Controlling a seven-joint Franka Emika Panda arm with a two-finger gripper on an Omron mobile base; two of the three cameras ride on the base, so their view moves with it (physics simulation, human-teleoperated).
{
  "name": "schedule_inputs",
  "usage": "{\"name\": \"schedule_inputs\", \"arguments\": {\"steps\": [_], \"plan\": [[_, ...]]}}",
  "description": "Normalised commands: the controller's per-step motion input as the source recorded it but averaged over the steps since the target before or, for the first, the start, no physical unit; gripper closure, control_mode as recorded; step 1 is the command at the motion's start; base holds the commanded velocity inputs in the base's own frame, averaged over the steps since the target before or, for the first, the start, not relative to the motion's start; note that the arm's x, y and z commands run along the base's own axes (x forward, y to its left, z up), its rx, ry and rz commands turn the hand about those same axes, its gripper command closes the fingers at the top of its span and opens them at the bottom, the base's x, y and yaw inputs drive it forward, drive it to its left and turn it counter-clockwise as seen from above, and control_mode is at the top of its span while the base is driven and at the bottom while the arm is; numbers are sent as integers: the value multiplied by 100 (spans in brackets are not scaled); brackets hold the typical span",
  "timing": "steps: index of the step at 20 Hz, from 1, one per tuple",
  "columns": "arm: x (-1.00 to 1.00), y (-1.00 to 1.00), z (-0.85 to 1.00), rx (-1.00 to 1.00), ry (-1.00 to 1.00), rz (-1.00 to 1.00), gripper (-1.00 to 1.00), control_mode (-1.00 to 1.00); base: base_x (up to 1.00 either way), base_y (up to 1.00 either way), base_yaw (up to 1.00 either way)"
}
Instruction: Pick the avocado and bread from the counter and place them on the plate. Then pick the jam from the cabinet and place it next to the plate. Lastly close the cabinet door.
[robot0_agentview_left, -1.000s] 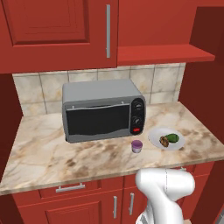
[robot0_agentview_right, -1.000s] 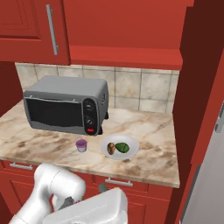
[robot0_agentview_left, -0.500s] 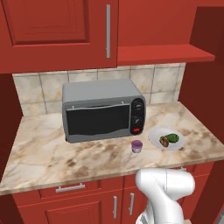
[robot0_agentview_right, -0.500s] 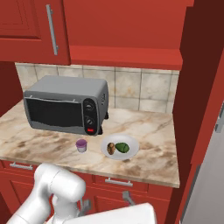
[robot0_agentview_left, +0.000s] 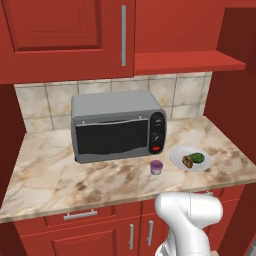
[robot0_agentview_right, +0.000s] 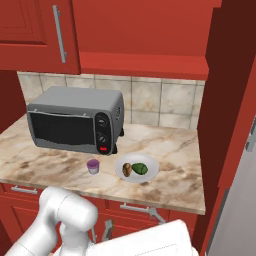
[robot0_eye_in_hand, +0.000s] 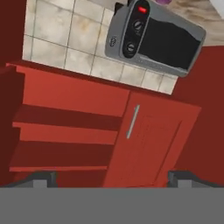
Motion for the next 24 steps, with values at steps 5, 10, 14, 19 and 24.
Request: {"name": "schedule_inputs", "arguments": {"steps": [5, 10, 14, 19, 24], "plan": [[8, -21, 0, 10, -17, 9, -100, -100, 0, 0, 0], [0, -42, 3, 13, -17, 8, -100, -100, 0, 0, 0], [13, -24, 6, 9, -16, 8, -100, -100, 0, 0, 0], [22, -17, 4, 8, -12, 8, -100, -100, 0, 0, 0], [15, -24, 6, 9, -14, 7, -100, -100, 0, 0, 0]]}}
